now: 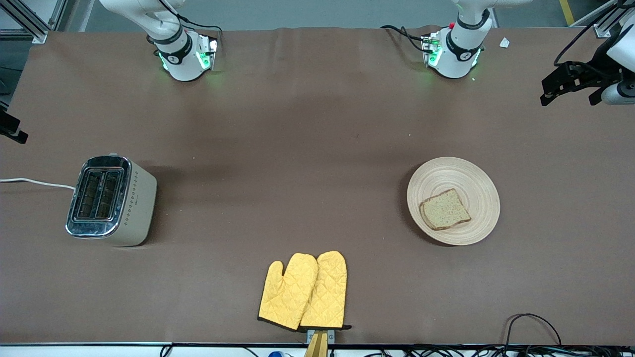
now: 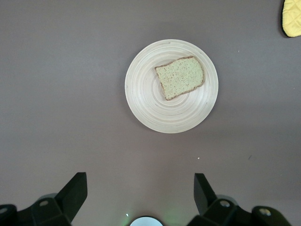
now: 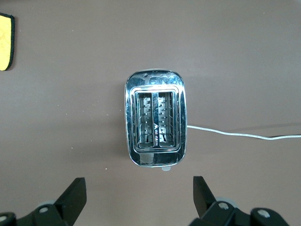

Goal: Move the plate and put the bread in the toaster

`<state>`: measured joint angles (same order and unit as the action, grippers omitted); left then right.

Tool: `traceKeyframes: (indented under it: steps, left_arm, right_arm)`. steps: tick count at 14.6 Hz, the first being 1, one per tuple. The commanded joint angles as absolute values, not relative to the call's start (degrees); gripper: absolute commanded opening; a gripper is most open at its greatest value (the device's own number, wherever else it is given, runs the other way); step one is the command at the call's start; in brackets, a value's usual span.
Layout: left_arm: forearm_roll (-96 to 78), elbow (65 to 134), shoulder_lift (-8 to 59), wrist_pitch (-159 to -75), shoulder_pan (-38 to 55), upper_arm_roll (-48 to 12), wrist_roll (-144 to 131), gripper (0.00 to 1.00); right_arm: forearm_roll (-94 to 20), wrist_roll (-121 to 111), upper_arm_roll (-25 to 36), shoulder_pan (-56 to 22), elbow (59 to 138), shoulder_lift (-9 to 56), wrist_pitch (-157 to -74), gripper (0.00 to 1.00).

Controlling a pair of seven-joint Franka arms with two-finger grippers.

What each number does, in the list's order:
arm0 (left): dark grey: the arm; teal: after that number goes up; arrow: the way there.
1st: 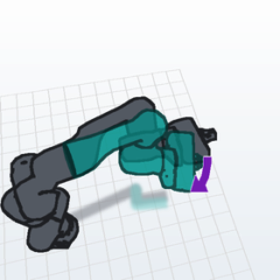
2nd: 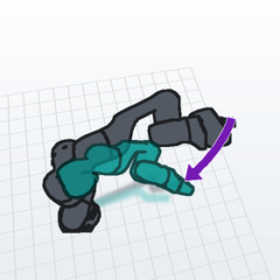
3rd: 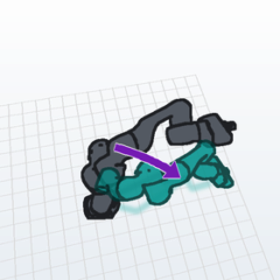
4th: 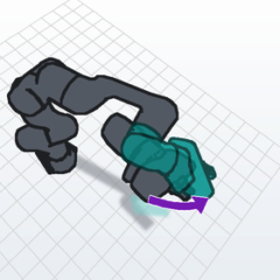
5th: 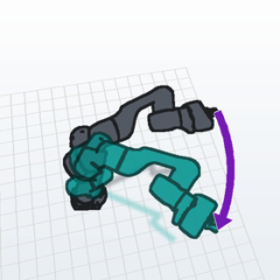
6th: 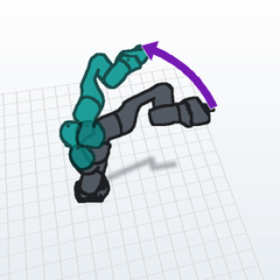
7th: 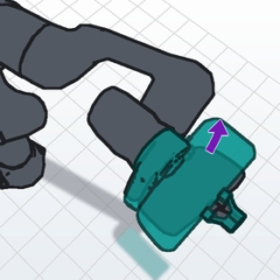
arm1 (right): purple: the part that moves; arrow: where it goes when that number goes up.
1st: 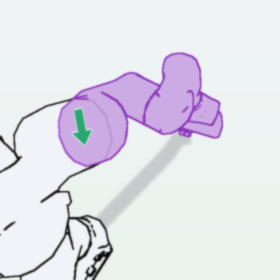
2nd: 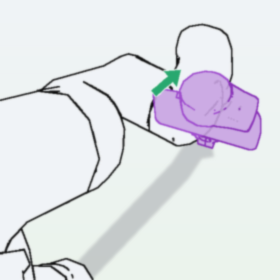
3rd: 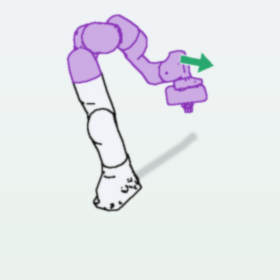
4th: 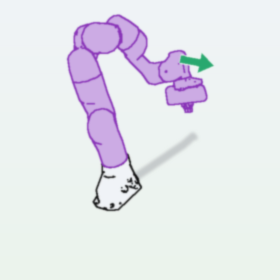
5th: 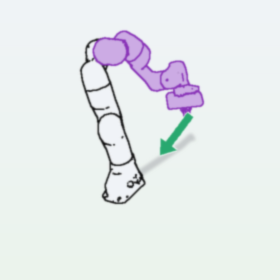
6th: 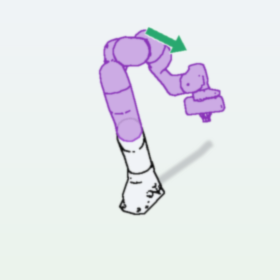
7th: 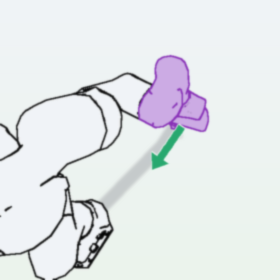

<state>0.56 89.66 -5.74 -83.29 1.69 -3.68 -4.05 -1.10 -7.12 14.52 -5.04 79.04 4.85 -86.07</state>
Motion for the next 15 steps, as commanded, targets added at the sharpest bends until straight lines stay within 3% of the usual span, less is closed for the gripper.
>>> traceKeyframes:
  steps: [1, 5, 8, 15]
  left_arm:
    - [1.3, 88.5, -5.4, -82.4, 1.8, -3.4, -3.4, 1.00]
    - [0.8, 85.4, -0.7, -82.4, 0.2, -1.9, -1.5, 1.00]
    - [-5.7, 84.8, 4.6, -83.1, -5.9, -0.6, 6.0, 1.00]
    - [-16.5, 84.9, 16.6, -90.1, -15.5, -0.6, 8.6, 1.00]
  right_arm:
    - [-1.1, -6.8, 14.2, -5.7, 78.8, 4.4, -86.0, 1.00]
    - [-1.3, -6.9, 14.2, -5.7, 78.5, 4.4, -86.0, 1.00]
    - [-1.6, -7.7, 14.2, -6.3, 78.7, 4.4, -86.0, 1.00]
    - [-3.1, -7.9, 14.5, -7.3, 81.9, 4.6, -85.4, 1.00]
